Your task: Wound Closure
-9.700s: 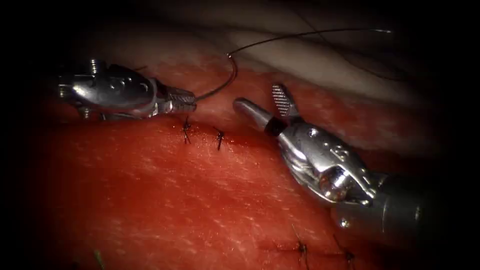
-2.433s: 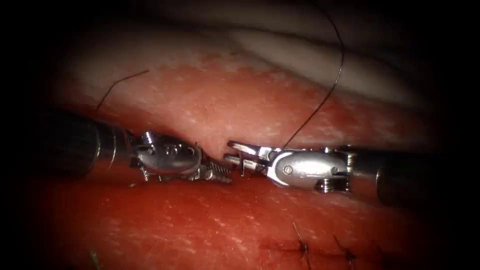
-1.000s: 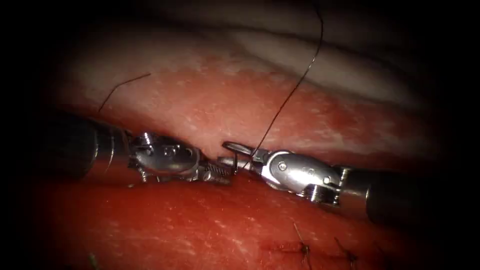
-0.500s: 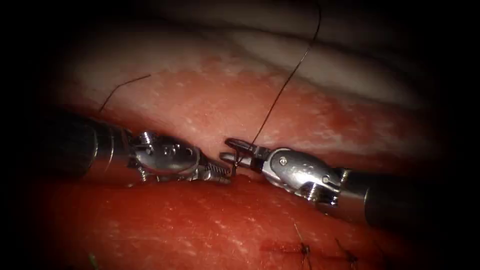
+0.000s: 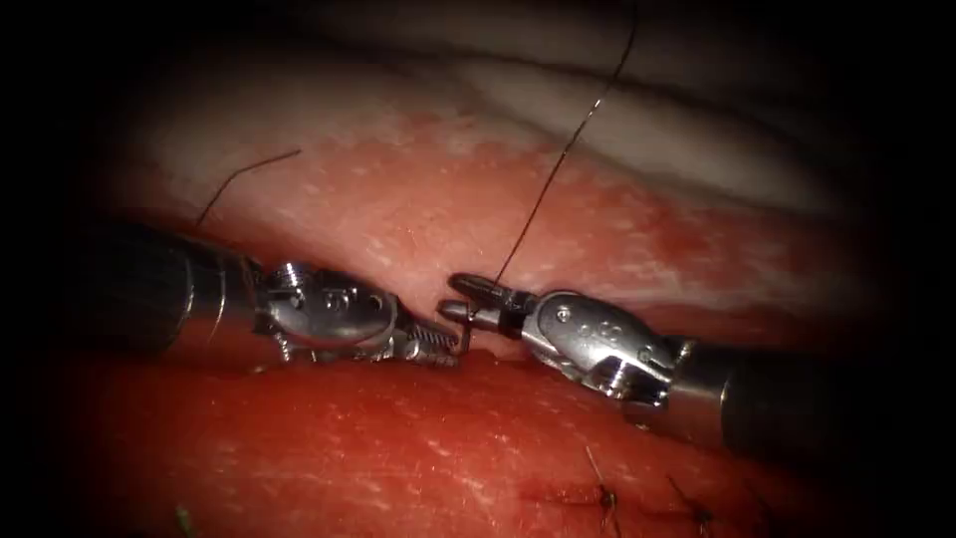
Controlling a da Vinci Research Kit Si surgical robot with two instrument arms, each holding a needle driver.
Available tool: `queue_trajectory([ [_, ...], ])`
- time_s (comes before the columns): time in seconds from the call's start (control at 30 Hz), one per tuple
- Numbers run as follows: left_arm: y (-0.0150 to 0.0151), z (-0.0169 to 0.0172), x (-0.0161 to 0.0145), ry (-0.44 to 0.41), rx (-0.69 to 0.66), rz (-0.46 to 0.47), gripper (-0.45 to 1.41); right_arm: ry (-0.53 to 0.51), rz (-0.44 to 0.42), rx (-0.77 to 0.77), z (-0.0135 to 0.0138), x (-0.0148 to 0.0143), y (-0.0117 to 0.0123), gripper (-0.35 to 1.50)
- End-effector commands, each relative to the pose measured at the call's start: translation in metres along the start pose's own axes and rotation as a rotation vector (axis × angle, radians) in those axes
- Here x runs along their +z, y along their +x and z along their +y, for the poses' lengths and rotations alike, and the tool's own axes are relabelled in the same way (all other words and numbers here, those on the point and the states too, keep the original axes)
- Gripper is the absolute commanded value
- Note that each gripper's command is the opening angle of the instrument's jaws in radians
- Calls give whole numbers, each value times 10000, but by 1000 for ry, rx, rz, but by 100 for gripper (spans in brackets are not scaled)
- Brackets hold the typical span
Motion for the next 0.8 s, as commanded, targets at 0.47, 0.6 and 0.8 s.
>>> queue_trajectory([
  [0.47, -4, 2, 8, 0, -1, -4, 22, 33, -33, 27, -1, 15, -2, -35],
  [0.6, -3, 4, 9, 1, -2, -3, 23, -72, 42, -51, 11, 7, 18, -35],
  [0.8, -2, 5, 8, -1, -3, -3, 25, -201, 101, -244, 20, -12, 51, -35],
])
